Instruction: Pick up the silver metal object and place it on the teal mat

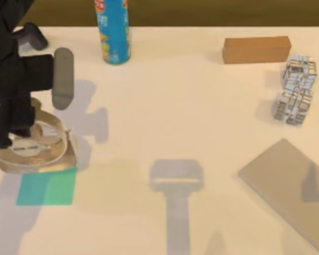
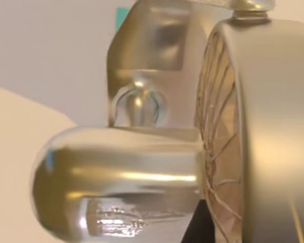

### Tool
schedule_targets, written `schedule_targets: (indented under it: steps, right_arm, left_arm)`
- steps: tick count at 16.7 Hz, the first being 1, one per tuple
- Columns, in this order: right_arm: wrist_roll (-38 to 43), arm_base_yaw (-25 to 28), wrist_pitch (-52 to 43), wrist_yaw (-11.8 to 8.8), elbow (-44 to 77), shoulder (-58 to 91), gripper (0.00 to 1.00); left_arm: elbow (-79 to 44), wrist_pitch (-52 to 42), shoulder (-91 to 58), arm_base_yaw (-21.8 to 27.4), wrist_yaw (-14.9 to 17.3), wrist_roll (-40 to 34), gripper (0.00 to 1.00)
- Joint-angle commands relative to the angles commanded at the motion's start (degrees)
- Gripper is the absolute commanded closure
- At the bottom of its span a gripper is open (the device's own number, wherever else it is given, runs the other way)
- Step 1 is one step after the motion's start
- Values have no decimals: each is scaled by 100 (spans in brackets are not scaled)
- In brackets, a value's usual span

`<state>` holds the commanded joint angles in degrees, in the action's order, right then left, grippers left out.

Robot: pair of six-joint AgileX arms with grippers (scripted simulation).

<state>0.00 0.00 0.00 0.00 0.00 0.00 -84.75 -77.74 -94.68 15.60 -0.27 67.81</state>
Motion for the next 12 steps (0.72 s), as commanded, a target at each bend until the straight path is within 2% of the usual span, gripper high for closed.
schedule_targets:
  steps: [4, 12]
  right_arm:
    - [0, 0, 0, 0, 0, 0, 0]
    - [0, 0, 0, 0, 0, 0, 0]
  left_arm:
    - [366, 22, 149, -135, 9, 674, 100]
    - [574, 244, 108, -154, 1, 678, 100]
